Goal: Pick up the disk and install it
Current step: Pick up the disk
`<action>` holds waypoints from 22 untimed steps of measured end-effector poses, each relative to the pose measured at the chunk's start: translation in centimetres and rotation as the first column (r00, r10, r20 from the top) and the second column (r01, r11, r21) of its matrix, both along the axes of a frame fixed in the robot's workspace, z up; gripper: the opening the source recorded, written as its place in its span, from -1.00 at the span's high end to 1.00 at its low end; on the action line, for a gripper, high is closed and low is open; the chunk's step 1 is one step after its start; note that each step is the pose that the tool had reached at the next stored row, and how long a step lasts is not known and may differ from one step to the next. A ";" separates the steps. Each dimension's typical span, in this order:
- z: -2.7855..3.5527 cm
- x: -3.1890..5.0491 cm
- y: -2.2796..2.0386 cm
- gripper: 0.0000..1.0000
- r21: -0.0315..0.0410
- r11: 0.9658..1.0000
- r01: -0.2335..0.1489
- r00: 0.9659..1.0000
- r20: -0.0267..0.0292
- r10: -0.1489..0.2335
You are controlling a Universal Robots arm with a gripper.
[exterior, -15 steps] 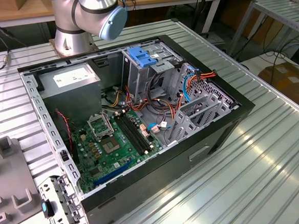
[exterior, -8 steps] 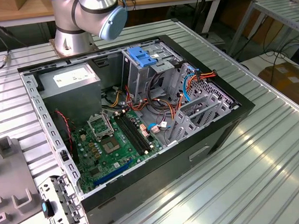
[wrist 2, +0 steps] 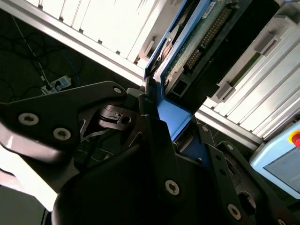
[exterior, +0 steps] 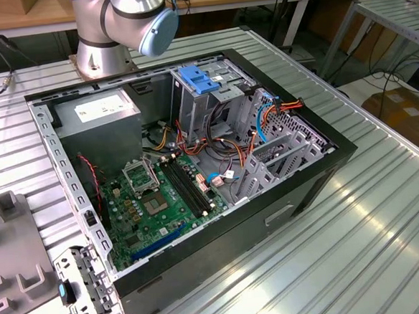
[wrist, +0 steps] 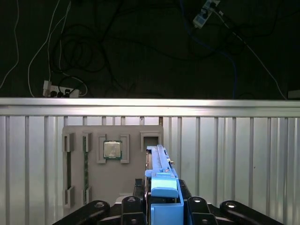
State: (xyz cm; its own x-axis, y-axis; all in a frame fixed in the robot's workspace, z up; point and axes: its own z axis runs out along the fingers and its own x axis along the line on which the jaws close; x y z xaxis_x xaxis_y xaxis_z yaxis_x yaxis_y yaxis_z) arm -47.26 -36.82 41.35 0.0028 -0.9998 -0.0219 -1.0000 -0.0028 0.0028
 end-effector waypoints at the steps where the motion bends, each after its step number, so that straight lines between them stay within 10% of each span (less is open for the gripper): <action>1: 0.00 0.00 0.00 0.25 0.000 1.000 0.000 1.000 0.000 0.000; 22: 0.70 0.00 0.00 0.25 0.000 1.000 0.000 1.000 0.000 0.000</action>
